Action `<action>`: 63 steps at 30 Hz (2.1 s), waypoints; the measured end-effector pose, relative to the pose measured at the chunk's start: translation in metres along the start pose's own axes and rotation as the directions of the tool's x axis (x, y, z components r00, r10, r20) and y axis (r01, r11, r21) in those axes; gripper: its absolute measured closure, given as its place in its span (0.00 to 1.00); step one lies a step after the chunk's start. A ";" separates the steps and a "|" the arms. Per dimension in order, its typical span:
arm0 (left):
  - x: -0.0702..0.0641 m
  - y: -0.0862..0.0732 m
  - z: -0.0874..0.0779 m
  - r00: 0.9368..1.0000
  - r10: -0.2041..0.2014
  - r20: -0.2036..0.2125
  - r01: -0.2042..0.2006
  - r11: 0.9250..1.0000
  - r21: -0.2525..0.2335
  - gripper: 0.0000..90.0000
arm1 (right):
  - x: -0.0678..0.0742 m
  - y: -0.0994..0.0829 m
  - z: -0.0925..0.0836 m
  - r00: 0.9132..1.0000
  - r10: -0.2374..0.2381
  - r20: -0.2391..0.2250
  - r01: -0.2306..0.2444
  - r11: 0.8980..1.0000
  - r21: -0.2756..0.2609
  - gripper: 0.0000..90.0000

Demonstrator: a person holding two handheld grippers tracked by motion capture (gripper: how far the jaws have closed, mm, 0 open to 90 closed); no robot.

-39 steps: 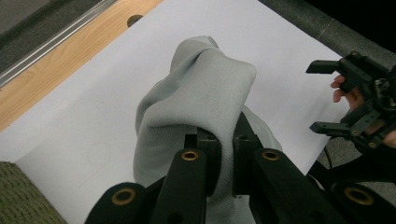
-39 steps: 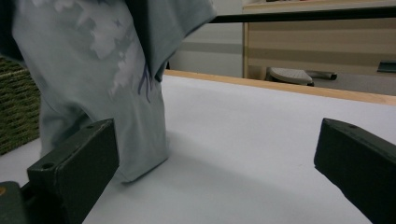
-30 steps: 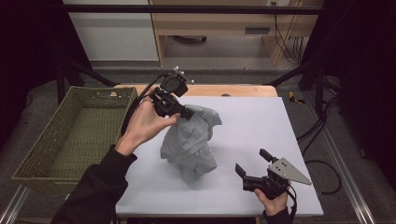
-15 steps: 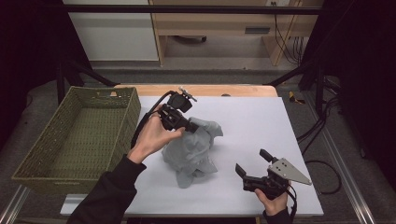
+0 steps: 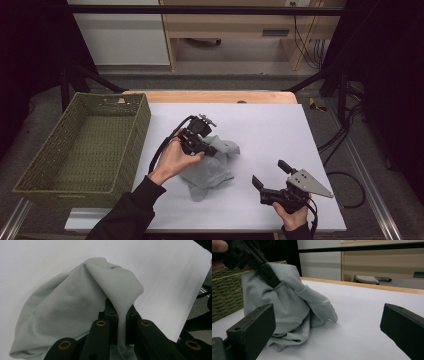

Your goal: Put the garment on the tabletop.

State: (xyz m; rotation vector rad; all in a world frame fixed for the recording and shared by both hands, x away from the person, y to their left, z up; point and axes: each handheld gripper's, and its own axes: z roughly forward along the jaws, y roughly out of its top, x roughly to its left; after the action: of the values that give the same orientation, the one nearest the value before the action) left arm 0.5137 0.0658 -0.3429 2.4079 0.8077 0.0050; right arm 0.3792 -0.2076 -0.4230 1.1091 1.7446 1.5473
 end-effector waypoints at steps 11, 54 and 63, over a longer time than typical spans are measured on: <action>-0.006 -0.006 0.013 1.000 0.022 0.017 -0.022 1.000 -0.013 0.68 | -0.001 -0.001 0.001 1.000 -0.015 -0.002 0.015 1.000 -0.002 0.00; 0.012 -0.143 -0.072 0.991 -0.086 -0.104 0.006 0.797 -0.603 0.04 | -0.003 0.001 -0.002 1.000 -0.002 -0.004 0.002 1.000 -0.010 0.00; 0.010 -0.179 -0.070 0.986 -0.127 -0.107 0.028 0.763 -0.646 0.03 | -0.004 0.001 -0.002 1.000 -0.002 0.002 0.002 1.000 -0.012 0.00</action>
State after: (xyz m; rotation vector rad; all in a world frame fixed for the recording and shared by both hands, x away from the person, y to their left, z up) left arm 0.4112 0.2232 -0.3830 1.7258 0.8058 0.3730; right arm 0.3797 -0.2126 -0.4219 1.1019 1.7333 1.5528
